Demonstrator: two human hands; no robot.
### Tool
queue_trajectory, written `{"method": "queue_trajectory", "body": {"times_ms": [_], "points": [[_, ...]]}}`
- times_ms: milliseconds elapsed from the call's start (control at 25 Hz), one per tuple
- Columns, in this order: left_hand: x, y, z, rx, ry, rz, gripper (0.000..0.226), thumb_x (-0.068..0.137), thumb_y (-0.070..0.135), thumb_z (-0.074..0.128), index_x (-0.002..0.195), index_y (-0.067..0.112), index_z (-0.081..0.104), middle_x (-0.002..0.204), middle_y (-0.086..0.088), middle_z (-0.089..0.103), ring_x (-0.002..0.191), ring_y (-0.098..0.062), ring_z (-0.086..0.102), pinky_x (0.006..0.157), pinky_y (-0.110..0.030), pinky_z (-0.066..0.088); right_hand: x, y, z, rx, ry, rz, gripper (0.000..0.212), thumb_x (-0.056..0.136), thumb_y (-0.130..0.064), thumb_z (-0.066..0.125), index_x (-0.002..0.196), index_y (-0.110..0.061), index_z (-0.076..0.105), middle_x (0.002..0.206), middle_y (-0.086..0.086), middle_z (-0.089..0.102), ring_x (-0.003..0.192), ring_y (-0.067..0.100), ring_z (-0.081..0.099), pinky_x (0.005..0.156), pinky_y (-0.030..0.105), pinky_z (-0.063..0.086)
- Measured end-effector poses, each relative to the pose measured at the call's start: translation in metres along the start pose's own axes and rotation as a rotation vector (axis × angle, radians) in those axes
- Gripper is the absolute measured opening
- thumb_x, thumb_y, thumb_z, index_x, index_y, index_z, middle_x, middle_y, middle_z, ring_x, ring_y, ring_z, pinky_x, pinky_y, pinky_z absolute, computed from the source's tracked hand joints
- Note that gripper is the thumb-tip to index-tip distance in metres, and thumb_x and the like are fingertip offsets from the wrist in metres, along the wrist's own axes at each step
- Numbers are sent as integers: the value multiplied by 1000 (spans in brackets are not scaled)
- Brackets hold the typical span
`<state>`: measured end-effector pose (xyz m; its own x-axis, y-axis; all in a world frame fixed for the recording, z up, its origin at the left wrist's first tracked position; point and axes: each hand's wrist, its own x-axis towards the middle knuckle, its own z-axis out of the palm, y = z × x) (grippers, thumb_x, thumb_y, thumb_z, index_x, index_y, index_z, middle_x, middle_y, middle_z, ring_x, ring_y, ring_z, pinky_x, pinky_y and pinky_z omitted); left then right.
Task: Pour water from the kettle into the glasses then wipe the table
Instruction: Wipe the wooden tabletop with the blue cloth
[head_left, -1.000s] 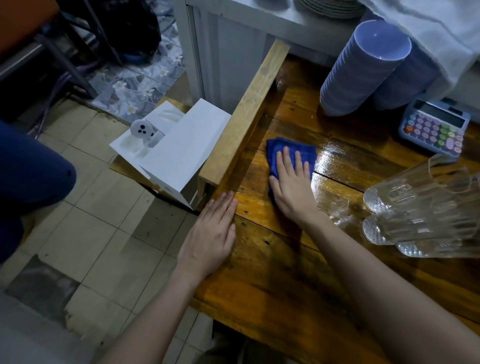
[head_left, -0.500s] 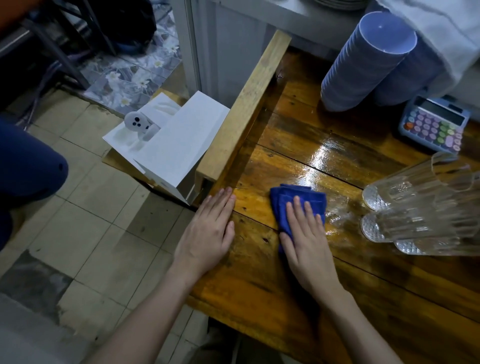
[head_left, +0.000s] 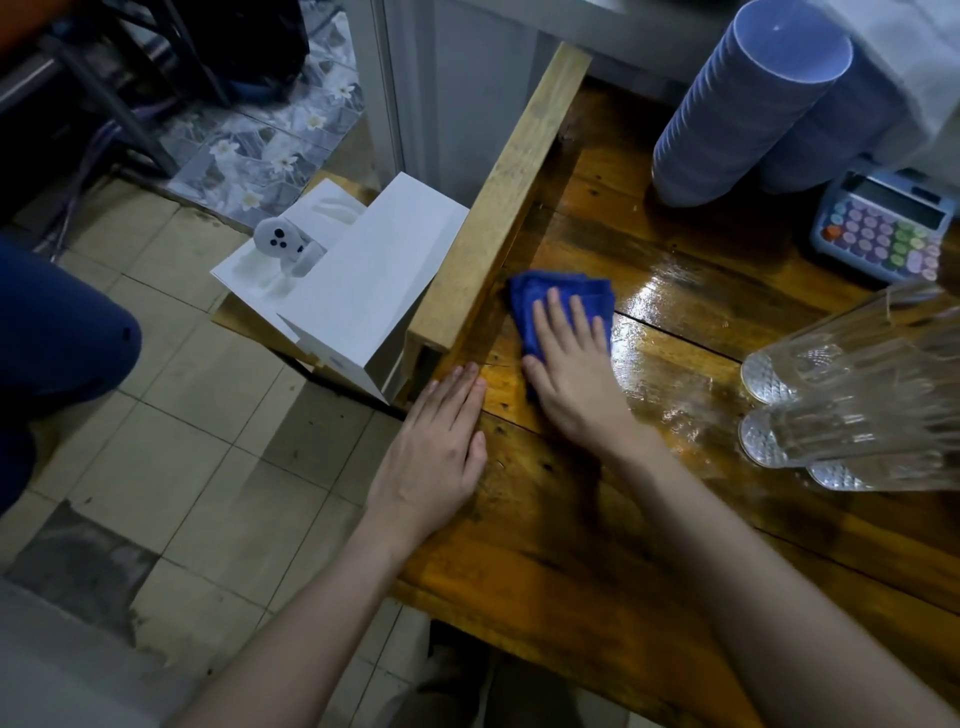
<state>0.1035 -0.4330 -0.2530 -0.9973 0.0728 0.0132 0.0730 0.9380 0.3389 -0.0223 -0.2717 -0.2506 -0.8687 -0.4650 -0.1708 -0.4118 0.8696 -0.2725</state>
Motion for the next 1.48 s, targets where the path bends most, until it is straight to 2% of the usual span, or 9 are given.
{"method": "queue_trajectory", "body": {"times_ms": [240,360,520,760,920,1080,1200,1360,1480], "points": [[0,0,3,13,12,-31,59,99,31,35,150,3,25,159,-13,18,148,-20,13,120,-35,7,-100,23,7,-68,-80,-224,60,102,-43,20,156,-21,5,164,-2,-2,150,13,-11,122,37,-7],[-2,0,3,11,14,-59,61,99,33,34,150,3,23,159,-13,14,149,-21,8,120,-36,6,-106,55,-1,-65,-41,-51,60,101,-47,13,155,-23,0,164,-2,-5,150,12,-14,122,38,-6],[0,-1,4,-31,34,-46,59,99,31,33,150,3,24,159,-13,16,148,-19,9,120,-32,4,-51,22,-3,14,20,139,61,99,-43,13,155,-22,3,162,-4,-7,148,17,-16,122,42,-7],[-2,-1,2,-52,46,-47,58,97,28,26,147,-1,32,157,-16,25,147,-23,20,120,-35,14,-89,-47,24,22,20,-88,58,100,-35,22,155,-16,19,163,3,15,151,23,4,122,46,6],[-1,0,2,-53,53,-48,59,96,30,26,147,0,31,156,-15,25,147,-22,20,120,-36,14,-152,-2,23,-40,-25,-216,57,101,-36,27,155,-19,19,163,0,15,151,20,7,121,40,2],[-2,0,4,-51,56,-47,57,98,31,28,147,2,32,156,-14,26,147,-21,19,120,-37,14,-146,63,-2,-1,7,65,58,99,-44,14,154,-24,8,163,-4,3,151,17,-2,122,37,-2],[-3,-1,4,-50,53,-52,55,98,30,31,147,4,32,157,-11,26,147,-20,19,120,-40,19,-109,38,-4,59,36,142,64,95,-46,3,154,-21,9,163,-1,3,151,20,-7,123,44,0],[-2,-2,5,-85,50,-67,55,97,30,35,147,7,33,156,-9,28,146,-18,21,119,-34,17,-105,-32,21,51,88,16,61,98,-37,15,153,-13,27,161,7,23,150,28,12,122,48,10],[-1,-2,5,-33,57,-45,53,96,25,35,143,2,38,153,-15,34,143,-25,27,118,-38,21,-148,-45,39,20,99,-61,55,99,-32,30,151,-13,32,159,5,29,149,26,19,120,43,10]]}}
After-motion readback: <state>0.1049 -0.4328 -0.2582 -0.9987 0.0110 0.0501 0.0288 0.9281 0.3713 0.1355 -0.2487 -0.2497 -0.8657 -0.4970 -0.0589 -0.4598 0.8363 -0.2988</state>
